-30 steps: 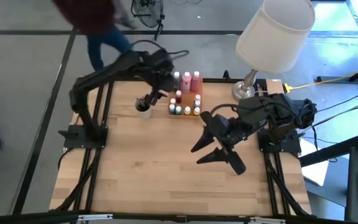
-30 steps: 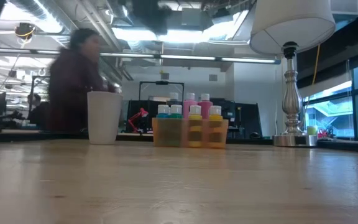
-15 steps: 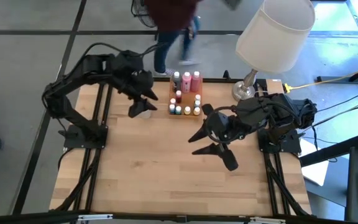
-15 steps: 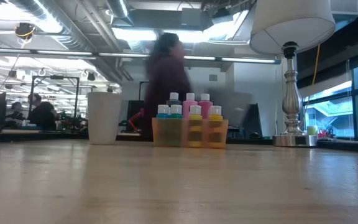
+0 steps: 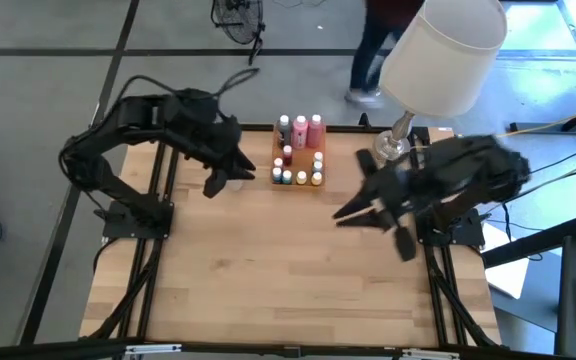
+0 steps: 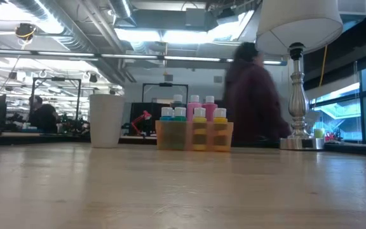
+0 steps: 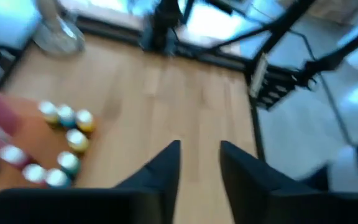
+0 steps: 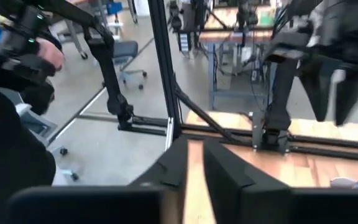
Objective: Pick & Place Paint Supplies
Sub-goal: Return to Home Position
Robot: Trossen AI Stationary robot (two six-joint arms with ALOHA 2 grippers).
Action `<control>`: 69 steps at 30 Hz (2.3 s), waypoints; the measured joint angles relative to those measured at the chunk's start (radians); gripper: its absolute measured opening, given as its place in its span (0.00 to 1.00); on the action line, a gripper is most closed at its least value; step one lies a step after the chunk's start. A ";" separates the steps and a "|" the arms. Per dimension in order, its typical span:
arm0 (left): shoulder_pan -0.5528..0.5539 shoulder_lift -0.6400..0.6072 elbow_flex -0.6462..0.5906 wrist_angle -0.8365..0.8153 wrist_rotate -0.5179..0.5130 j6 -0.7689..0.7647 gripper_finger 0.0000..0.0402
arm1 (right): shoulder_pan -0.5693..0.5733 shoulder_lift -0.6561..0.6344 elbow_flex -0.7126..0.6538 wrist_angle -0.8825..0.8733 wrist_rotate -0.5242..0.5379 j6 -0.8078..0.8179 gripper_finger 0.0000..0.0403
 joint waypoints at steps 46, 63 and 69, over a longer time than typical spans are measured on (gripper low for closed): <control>-0.422 -1.087 -1.081 0.534 -0.750 -0.179 0.00 | 0.049 -1.300 -1.326 0.269 0.244 0.065 0.00; -0.422 -1.299 -1.376 0.832 -0.675 -0.051 0.01 | 0.046 -1.613 -1.746 0.595 0.265 0.059 0.00; -0.421 -1.369 -1.483 0.927 -0.671 -0.053 0.01 | 0.046 -1.615 -1.808 0.627 0.290 0.075 0.00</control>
